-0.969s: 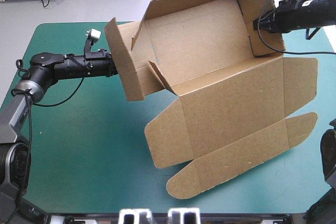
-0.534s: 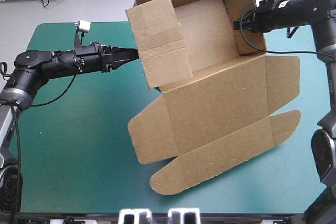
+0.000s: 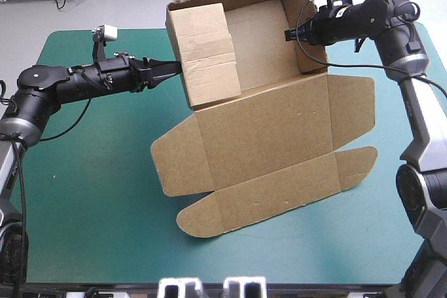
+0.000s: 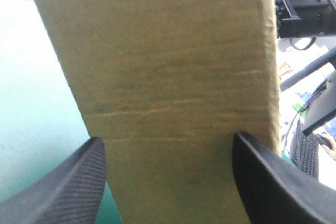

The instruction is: Fold the box

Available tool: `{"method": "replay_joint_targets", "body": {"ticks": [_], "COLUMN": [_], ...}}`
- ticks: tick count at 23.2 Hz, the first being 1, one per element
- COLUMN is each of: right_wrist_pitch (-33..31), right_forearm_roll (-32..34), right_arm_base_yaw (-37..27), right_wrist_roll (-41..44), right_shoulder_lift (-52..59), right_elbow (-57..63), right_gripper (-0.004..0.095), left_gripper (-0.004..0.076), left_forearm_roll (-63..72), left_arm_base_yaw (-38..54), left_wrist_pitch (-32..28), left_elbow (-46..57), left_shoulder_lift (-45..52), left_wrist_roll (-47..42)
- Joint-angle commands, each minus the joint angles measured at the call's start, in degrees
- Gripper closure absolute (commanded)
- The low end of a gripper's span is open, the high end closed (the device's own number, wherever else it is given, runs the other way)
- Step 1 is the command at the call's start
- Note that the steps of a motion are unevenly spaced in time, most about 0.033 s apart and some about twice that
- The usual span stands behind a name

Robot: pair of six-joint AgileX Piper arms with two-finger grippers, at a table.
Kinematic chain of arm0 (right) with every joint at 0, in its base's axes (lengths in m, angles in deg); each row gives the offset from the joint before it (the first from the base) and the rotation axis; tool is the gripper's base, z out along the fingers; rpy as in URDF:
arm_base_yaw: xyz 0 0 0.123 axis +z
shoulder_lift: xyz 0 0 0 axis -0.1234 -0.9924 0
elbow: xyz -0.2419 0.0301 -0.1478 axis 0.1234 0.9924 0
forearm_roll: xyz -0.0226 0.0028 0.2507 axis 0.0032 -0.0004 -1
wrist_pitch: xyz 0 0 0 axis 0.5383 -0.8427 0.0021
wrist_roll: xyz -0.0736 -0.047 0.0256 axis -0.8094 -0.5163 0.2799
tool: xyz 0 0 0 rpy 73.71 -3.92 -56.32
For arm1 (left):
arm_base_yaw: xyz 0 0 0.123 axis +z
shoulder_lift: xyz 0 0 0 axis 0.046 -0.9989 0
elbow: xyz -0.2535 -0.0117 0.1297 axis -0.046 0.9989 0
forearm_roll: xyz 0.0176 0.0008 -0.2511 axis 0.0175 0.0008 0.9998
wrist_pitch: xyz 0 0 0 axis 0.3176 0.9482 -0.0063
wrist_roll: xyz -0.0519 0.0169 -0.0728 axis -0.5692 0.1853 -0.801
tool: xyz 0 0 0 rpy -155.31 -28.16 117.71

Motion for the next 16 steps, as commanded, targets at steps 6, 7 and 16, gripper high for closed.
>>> {"method": "replay_joint_targets", "body": {"ticks": [6, 7, 16], "right_wrist_pitch": [4.5, 4.6, 4.7], "right_forearm_roll": [-3.1, -3.1, -5.1], "right_arm_base_yaw": [0.4, 0.4, 0.9], "right_wrist_roll": [0.9, 0.9, 0.3], "right_shoulder_lift": [1.5, 1.5, 1.3], "right_elbow": [-1.7, -1.7, -1.7], "right_gripper": [0.0932, 0.0932, 0.0932], "left_gripper": [0.0228, 0.0228, 0.0230], "left_forearm_roll": [8.1, 8.1, 4.9], "left_arm_base_yaw": [-2.0, -2.0, -2.4], "left_wrist_pitch": [6.4, 6.8, 0.0], "left_elbow": [-2.0, -2.0, -2.0], "left_shoulder_lift": [2.4, 2.4, 2.4], "left_wrist_roll": [3.3, 3.3, 1.0]}}
